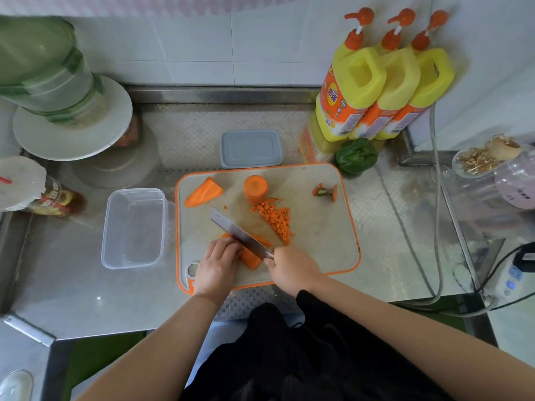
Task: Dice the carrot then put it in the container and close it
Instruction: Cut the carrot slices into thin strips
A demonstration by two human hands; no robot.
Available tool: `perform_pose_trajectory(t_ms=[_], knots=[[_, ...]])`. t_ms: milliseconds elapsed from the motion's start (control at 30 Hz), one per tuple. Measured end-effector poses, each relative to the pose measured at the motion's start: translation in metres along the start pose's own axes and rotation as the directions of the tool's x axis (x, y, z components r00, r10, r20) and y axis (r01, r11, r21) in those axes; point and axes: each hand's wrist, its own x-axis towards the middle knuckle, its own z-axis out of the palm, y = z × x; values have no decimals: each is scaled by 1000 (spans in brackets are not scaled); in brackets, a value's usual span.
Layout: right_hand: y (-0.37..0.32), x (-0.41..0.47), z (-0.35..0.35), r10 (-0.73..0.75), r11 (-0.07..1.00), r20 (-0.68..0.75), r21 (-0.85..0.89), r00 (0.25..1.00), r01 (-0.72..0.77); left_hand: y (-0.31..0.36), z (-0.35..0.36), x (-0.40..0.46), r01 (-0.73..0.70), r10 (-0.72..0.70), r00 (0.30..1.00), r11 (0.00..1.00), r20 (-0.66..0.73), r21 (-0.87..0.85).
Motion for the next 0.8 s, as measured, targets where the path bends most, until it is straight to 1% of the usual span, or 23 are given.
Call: perform_pose_trajectory(t_ms=[133, 267, 333, 533, 800], knots=[[-6, -6, 3, 13, 999, -6, -32, 1000, -13, -1, 2, 0, -20, 20, 1000, 1000, -20, -9], [-14, -4, 1, 67, 992, 18, -110, 998, -65, -1, 1, 1, -11, 10, 1000, 999, -19, -49], [-17, -2, -1, 89, 989, 40, -119, 995, -83, -1, 0, 1, -11, 10, 1000, 998, -13, -58], [-27, 2, -5, 97, 982, 55, -168, 994, -87, -2, 0, 3, 21, -23, 1000, 996, -14, -86], [-25, 5, 0, 103, 989, 54, -114, 993, -96, -2, 1, 2, 28, -29, 999, 997, -12, -73]])
